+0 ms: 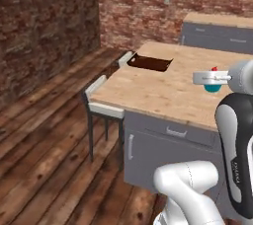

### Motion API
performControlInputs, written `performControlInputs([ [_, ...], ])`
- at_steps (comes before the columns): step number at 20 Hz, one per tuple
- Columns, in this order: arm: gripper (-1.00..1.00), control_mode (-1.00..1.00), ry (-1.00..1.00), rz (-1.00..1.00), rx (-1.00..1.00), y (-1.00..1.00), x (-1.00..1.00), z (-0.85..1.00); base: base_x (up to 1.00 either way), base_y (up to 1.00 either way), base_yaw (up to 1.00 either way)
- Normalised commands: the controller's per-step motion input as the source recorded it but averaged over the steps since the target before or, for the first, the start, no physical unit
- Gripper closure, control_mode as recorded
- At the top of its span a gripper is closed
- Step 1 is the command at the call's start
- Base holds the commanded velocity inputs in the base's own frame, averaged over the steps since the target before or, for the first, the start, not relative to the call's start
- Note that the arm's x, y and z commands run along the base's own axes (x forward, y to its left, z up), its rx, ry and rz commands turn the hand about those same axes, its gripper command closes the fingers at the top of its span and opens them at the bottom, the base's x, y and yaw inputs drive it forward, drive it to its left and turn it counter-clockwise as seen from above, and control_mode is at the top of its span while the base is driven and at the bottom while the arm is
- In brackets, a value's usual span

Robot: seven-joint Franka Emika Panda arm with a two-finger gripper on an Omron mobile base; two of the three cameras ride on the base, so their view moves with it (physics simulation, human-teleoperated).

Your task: Take the donut and cupcake from the fridge and place them on the empty tray on the dining counter.

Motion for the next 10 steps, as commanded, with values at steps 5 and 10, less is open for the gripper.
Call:
performControlInputs([
  [5, 1.0, 1.0, 0.0, 0.0, 0.0, 0.0, 0.0, 0.0, 0.99, 0.99, -0.63],
  [10, 1.0, 1.0, 0.0, 0.0, 0.0, 0.0, 0.0, 0.0, 0.86, 1.0, -0.45],
])
